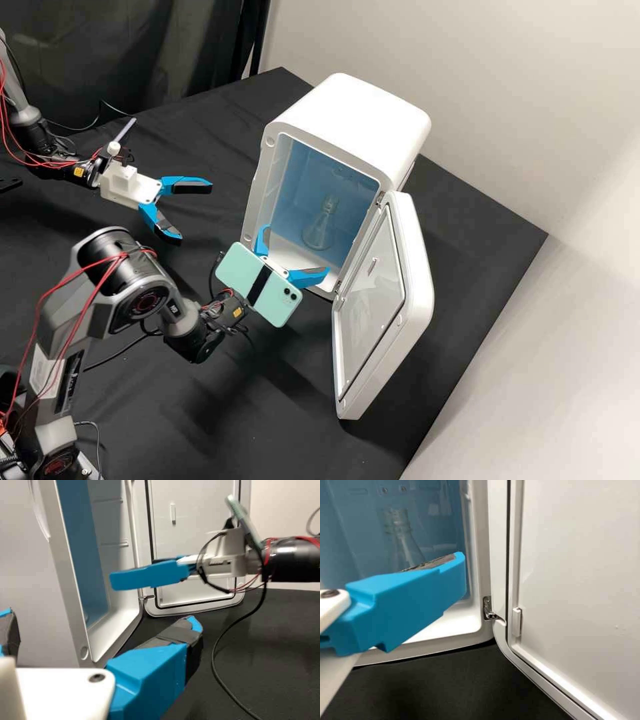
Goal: Place the flask in the incubator
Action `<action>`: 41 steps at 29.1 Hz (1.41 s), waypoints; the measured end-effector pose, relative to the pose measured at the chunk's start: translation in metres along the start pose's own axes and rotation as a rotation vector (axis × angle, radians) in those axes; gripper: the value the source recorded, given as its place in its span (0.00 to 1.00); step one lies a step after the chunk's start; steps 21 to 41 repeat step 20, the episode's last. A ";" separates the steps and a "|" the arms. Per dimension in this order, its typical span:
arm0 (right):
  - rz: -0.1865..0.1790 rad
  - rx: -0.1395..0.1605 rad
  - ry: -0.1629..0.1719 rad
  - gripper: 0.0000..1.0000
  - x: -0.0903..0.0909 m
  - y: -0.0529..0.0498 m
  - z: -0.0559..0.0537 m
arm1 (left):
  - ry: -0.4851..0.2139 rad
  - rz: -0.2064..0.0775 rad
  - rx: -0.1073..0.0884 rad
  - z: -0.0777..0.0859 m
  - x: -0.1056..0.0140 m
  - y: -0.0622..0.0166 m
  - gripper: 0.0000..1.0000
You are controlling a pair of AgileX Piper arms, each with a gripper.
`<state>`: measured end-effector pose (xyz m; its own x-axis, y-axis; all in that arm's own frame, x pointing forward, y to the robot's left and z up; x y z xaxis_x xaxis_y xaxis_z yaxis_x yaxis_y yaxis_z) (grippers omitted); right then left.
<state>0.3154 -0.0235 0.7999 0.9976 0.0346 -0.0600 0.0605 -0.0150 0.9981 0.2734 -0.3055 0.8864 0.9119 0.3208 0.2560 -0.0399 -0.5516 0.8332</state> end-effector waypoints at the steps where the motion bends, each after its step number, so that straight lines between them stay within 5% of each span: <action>1: 0.004 -0.002 0.004 1.00 -0.005 0.002 -0.003 | 0.000 -0.001 0.000 0.000 0.000 -0.0002 1.00; 13: 0.011 -0.014 0.035 1.00 -0.047 0.007 -0.026 | 0.001 -0.007 -0.001 0.000 -0.002 -0.0015 1.00; 16: -0.003 0.021 0.061 1.00 -0.061 0.008 -0.031 | 0.001 -0.007 -0.001 0.000 -0.002 -0.0015 1.00; 20: 0.022 0.067 0.078 1.00 -0.077 0.015 -0.037 | 0.001 -0.007 -0.001 0.000 -0.002 -0.0015 1.00; 41: 0.022 0.067 0.078 1.00 -0.077 0.015 -0.037 | 0.001 -0.007 -0.001 0.000 -0.002 -0.0015 1.00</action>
